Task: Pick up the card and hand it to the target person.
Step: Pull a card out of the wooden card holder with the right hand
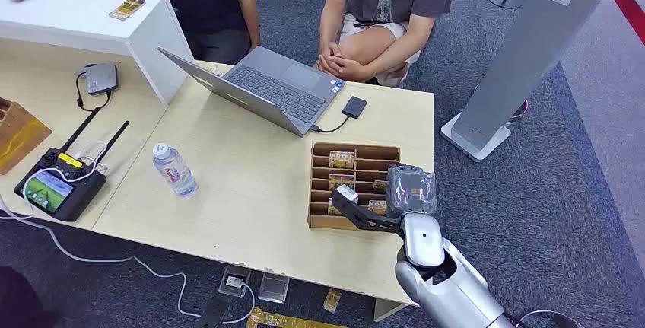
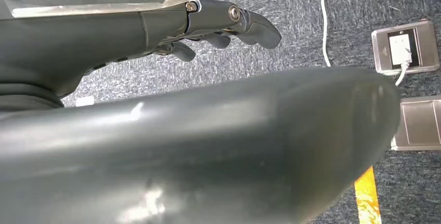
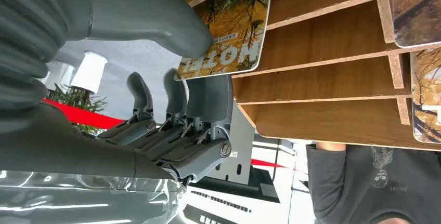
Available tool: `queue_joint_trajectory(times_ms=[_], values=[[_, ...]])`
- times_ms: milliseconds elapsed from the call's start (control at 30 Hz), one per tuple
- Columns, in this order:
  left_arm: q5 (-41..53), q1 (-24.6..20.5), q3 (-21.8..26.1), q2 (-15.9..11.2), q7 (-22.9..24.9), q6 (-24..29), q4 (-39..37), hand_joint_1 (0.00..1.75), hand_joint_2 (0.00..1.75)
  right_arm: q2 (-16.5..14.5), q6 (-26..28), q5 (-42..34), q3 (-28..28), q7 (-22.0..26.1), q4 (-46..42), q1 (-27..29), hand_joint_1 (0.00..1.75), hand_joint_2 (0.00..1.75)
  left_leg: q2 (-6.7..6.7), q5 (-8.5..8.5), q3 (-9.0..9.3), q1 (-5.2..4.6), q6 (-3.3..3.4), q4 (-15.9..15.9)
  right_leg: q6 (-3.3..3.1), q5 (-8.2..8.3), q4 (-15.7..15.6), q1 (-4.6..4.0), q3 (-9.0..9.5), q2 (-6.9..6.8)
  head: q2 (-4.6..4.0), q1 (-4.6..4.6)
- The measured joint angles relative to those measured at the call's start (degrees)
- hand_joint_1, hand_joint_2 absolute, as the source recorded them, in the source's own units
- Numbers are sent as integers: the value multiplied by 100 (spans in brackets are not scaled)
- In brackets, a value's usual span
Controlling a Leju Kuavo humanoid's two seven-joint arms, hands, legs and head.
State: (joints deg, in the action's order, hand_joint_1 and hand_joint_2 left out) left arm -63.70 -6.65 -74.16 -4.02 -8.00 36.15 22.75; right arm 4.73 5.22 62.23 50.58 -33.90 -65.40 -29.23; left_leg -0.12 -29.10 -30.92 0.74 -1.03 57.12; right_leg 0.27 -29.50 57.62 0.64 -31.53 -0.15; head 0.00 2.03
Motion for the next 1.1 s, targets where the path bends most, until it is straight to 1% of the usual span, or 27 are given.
queue_joint_trajectory(times_ms=[133,300,600,767,1100], values=[[2,0,0,0,-3,-14,0,0,0,-24,-2,-3,0,30,18,0,128,175,1,0,2,0,0,0,0,0,0,0,1,0,0,0],[8,0,0,0,-17,-15,-2,0,0,-44,-2,-37,0,68,47,0,137,175,1,0,5,0,0,0,0,0,0,0,5,0,0,0],[16,1,0,0,-27,-26,-5,0,0,-38,88,-25,-18,60,-25,15,137,175,1,0,8,0,0,0,0,0,0,0,6,1,0,0],[26,2,0,7,-77,-34,-27,0,0,8,96,103,-123,-9,-417,88,136,175,1,0,5,0,0,0,0,0,0,0,3,1,0,0],[62,3,0,25,-109,-56,-90,0,0,182,-86,386,-381,-97,-1600,109,132,175,1,0,4,0,0,0,0,0,0,0,1,1,0,0]])
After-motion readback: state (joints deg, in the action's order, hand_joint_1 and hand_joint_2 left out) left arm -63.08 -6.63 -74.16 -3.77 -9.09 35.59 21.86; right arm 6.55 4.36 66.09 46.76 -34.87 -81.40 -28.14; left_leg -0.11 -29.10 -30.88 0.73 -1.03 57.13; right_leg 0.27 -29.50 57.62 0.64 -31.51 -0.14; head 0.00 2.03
